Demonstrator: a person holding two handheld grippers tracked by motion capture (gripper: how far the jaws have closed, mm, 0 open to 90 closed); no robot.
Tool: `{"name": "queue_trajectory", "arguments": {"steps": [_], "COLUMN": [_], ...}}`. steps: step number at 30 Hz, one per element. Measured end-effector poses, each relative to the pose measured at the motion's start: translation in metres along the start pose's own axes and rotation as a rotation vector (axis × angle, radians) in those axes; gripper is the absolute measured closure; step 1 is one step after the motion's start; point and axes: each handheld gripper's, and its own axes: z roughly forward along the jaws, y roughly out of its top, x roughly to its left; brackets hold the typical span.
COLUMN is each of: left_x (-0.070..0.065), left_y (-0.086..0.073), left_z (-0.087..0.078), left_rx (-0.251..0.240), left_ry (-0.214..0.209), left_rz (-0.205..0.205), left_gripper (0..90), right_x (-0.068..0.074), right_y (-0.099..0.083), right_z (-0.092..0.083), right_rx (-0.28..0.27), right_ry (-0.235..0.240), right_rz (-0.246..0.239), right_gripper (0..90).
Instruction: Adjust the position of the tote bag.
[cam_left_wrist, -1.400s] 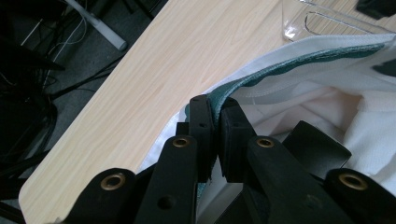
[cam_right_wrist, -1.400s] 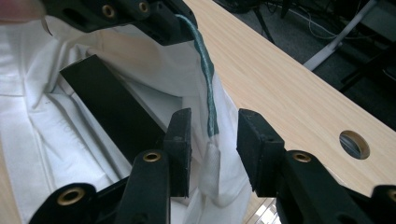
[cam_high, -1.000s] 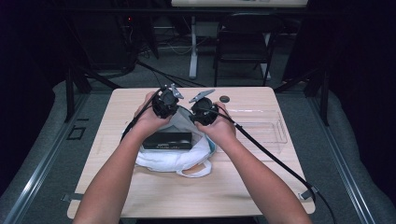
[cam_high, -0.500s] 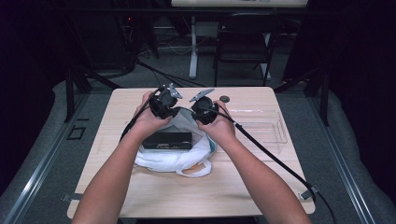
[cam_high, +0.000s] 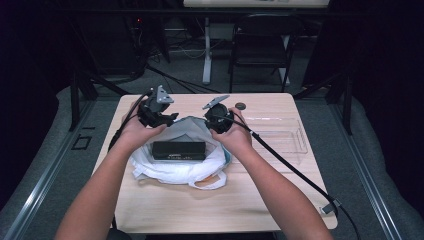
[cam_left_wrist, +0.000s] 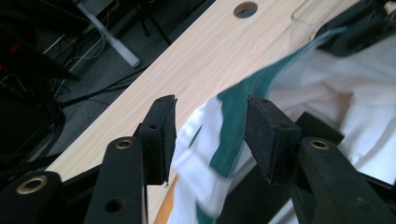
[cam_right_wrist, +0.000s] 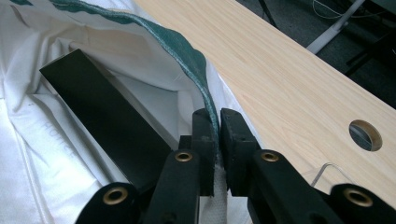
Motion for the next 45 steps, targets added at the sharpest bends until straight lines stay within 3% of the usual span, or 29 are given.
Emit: {"name": "queue_trajectory", "arguments": {"steps": [3,8,18,29,39,45], "left_x": [0.007,0.014,0.009,0.004,0.003,0.005], "left_y": [-0.015,-0.04,-0.07,-0.078,-0.075,-0.071], "left_z": [-0.007,-0.01,-0.008,0.009,0.025,0.032], "left_rx": [-0.002,0.024,0.048,0.097,0.143,0.155], "left_ry": [0.0,0.04,0.02,-0.01,0.014,0.021], "left_rz": [-0.007,-0.023,-0.035,-0.023,0.01,0.007], "left_gripper": [52.9,52.1,53.0,61.6,75.1,83.3], "right_x": [0.0,0.001,0.0,-0.001,-0.002,-0.002], "right_y": [0.0,0.0,0.0,0.0,0.0,0.0], "right_z": [0.0,0.0,0.0,0.001,0.002,0.005], "right_rx": [0.001,0.0,-0.004,-0.004,-0.005,0.002], "right_ry": [0.001,-0.004,-0.001,-0.005,-0.007,-0.016], "right_rz": [-0.002,0.0,0.007,0.008,0.008,0.008], "right_gripper": [84.7,84.7,84.6,84.5,84.2,84.1]}}
